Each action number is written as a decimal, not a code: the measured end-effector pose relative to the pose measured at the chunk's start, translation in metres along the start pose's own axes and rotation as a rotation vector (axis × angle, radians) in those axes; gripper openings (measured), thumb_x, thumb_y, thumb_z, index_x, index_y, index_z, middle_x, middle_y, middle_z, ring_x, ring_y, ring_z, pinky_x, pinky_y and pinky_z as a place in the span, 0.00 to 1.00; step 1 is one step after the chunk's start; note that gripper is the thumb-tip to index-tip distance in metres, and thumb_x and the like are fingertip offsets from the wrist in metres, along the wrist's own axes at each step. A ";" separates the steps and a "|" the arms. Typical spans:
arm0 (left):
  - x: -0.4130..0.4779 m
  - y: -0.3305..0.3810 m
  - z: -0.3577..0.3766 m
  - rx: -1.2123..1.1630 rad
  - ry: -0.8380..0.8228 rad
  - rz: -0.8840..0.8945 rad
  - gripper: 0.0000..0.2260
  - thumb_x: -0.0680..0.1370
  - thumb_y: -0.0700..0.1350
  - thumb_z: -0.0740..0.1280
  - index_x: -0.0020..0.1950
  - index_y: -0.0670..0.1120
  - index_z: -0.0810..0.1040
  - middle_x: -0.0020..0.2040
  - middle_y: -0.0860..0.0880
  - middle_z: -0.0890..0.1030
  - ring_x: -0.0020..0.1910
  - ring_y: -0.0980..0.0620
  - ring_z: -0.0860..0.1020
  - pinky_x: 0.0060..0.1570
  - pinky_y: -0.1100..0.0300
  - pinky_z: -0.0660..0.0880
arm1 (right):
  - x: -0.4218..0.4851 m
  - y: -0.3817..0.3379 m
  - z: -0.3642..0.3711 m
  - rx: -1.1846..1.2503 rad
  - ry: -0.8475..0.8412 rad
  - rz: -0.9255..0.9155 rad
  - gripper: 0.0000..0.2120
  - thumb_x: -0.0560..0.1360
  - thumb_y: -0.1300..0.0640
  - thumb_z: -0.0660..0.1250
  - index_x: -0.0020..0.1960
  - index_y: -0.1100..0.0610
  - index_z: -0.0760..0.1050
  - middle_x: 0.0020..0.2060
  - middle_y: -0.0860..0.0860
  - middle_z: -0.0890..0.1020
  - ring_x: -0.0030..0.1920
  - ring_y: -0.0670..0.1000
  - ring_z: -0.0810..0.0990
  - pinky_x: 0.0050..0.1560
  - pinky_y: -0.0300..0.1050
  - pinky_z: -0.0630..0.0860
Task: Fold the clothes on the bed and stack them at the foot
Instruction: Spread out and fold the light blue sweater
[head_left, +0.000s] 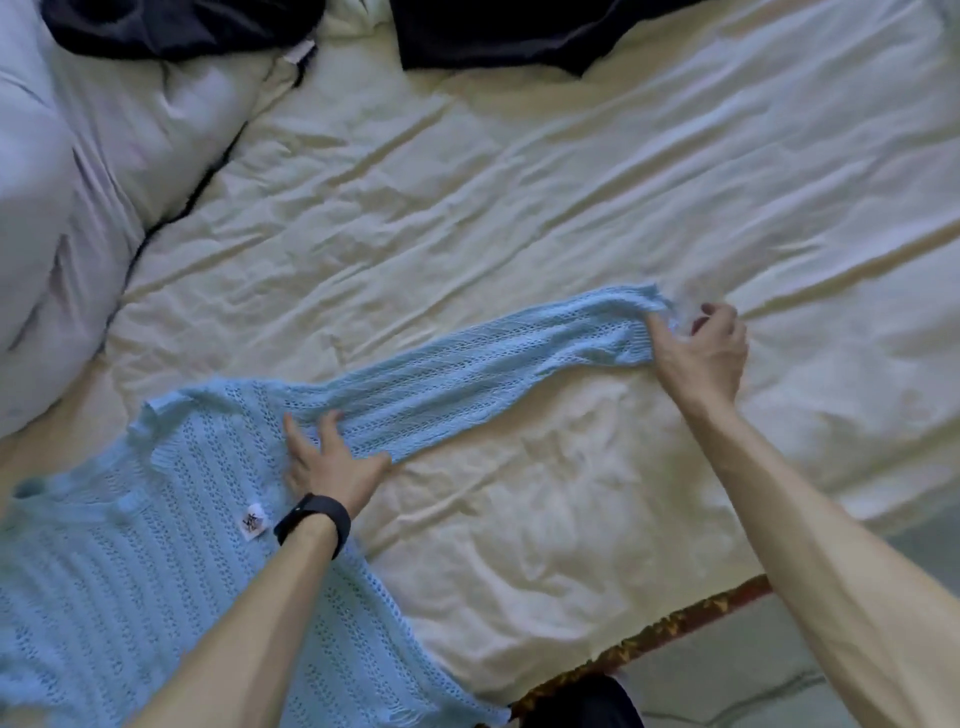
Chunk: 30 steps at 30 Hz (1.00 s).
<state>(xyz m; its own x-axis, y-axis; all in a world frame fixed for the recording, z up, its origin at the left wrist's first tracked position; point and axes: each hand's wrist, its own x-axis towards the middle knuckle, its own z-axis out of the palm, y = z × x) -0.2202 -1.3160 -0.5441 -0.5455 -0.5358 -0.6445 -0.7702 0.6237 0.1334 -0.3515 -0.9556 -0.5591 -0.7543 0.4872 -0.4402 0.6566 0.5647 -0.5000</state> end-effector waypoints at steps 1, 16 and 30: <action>0.002 0.017 0.003 -0.005 0.089 0.084 0.33 0.68 0.50 0.73 0.73 0.54 0.67 0.82 0.49 0.44 0.79 0.40 0.53 0.77 0.42 0.52 | -0.009 0.008 0.005 0.081 0.012 0.085 0.31 0.75 0.41 0.71 0.67 0.62 0.69 0.61 0.61 0.77 0.64 0.62 0.73 0.66 0.51 0.66; 0.038 0.267 0.042 0.110 -0.297 0.657 0.09 0.77 0.54 0.69 0.46 0.49 0.77 0.37 0.53 0.76 0.39 0.49 0.75 0.36 0.58 0.70 | 0.011 -0.002 0.026 0.908 -0.140 0.354 0.07 0.72 0.53 0.77 0.41 0.55 0.80 0.35 0.48 0.83 0.35 0.49 0.82 0.36 0.44 0.79; 0.037 0.364 0.075 0.095 -0.469 0.700 0.07 0.78 0.52 0.71 0.43 0.52 0.80 0.39 0.55 0.81 0.39 0.54 0.78 0.38 0.62 0.73 | 0.027 0.011 0.033 0.698 -0.162 0.428 0.21 0.64 0.48 0.79 0.51 0.59 0.83 0.42 0.53 0.87 0.44 0.54 0.85 0.53 0.63 0.82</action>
<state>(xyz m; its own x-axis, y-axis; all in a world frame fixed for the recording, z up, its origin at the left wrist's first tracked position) -0.4961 -1.0662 -0.5760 -0.6763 0.2704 -0.6852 -0.2638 0.7797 0.5680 -0.3647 -0.9581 -0.6014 -0.4637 0.4337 -0.7726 0.7790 -0.2158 -0.5887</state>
